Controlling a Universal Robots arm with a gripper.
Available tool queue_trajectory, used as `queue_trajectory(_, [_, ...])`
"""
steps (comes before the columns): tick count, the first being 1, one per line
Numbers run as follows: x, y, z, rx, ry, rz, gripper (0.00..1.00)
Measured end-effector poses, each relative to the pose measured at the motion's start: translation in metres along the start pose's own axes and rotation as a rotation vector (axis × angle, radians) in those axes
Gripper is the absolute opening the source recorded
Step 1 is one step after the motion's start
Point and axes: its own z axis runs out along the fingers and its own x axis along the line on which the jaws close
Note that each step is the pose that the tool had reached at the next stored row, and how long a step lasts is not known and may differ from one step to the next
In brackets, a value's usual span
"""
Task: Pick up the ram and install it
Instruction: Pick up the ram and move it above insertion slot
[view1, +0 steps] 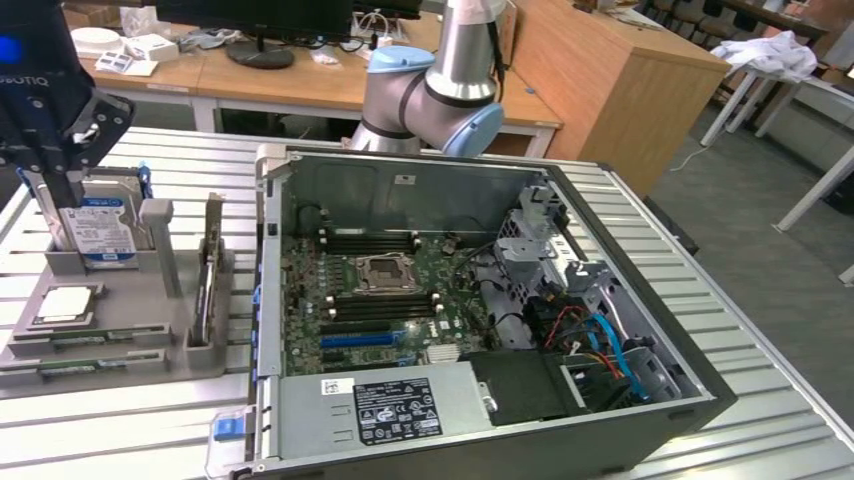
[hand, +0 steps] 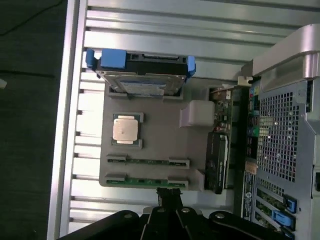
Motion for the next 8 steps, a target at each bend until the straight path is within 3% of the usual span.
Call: queue_trajectory(8, [0.0000, 0.0000, 0.0003, -0.0033, 0.0066, -0.145, 0.11])
